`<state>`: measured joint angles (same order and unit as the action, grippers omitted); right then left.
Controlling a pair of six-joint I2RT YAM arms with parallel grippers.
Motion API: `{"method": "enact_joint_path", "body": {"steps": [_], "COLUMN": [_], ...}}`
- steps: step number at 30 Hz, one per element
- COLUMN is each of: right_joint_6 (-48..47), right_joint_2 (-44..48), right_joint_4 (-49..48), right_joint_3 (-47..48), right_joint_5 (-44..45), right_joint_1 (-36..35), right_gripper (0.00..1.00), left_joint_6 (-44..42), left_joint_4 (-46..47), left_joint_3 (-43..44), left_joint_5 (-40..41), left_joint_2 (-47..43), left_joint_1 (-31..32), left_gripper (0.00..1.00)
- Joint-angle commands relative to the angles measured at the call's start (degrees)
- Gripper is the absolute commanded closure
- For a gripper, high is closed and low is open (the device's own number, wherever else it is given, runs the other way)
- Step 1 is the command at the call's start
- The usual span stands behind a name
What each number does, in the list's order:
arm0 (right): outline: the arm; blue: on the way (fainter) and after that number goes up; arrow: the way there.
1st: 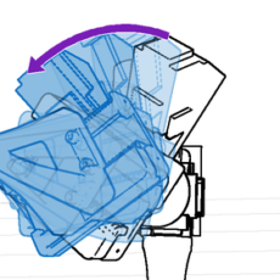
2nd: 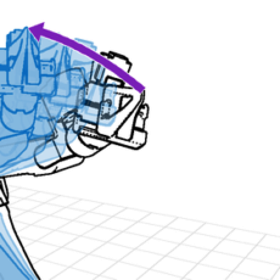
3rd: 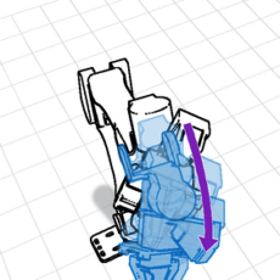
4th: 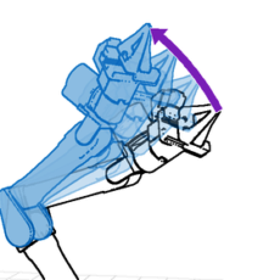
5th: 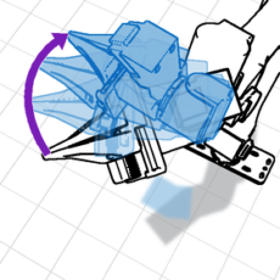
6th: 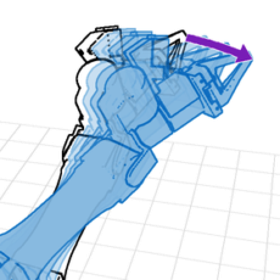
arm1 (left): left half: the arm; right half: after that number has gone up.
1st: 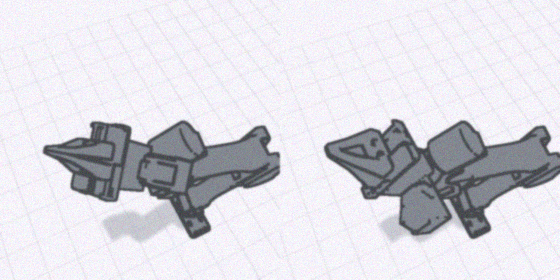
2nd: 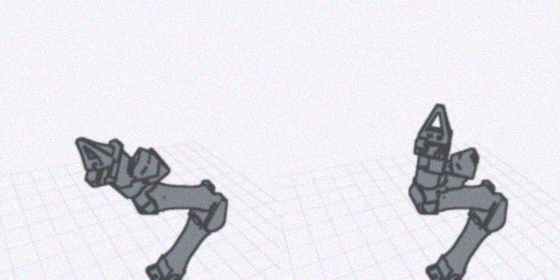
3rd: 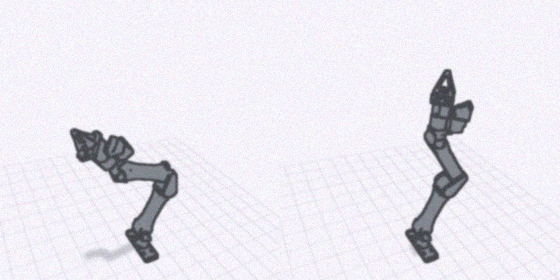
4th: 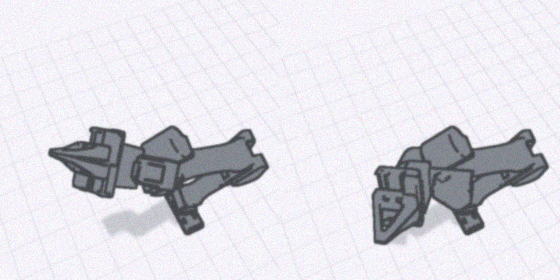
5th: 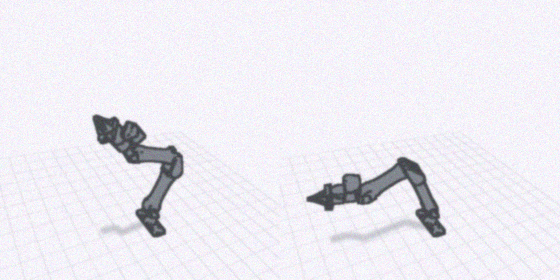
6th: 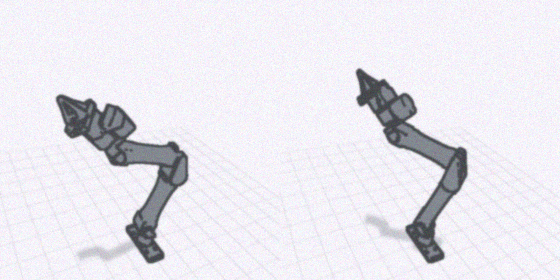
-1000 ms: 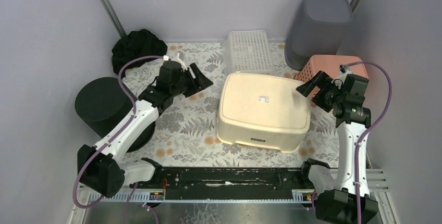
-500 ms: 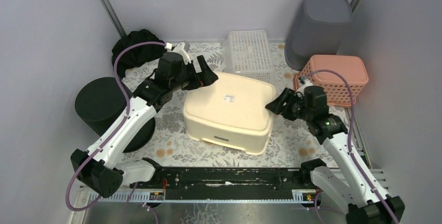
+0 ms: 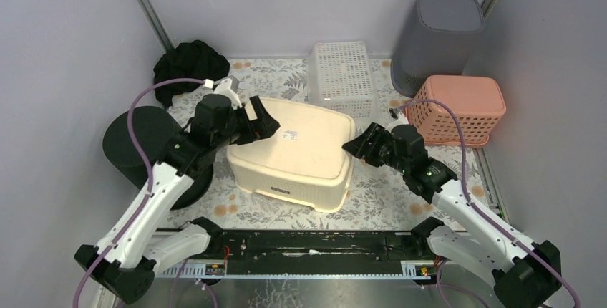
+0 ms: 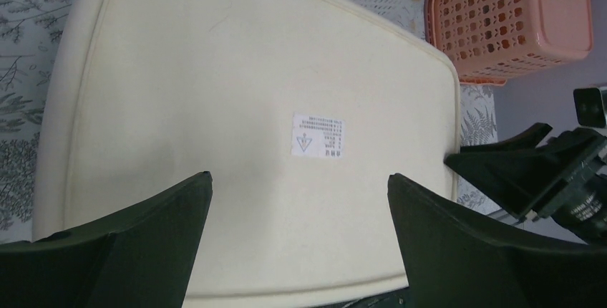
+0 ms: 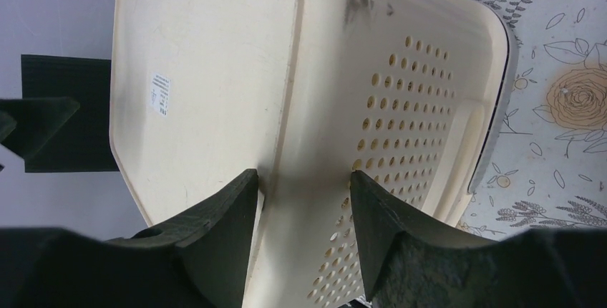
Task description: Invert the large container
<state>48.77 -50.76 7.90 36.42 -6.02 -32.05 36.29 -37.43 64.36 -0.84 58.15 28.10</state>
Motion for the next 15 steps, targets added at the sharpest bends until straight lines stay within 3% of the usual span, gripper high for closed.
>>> {"method": "enact_joint_path", "body": {"steps": [1, 15], "right_joint_6": [-2.07, -3.94], "right_joint_2": [-3.38, -11.08], "right_joint_4": [4.06, -2.56], "right_joint_3": [-0.48, 0.61], "right_joint_5": [3.99, 4.31], "right_joint_1": [-0.64, -0.64], "right_gripper": [0.43, 0.40], "left_joint_6": [0.46, 5.01], "left_joint_4": [-7.46, -24.85], "left_joint_3": [0.64, -0.97], "left_joint_5": [0.51, -0.21], "left_joint_2": [-3.90, -13.01], "left_joint_1": [-0.14, -0.07], "left_gripper": [0.00, 0.00]}}
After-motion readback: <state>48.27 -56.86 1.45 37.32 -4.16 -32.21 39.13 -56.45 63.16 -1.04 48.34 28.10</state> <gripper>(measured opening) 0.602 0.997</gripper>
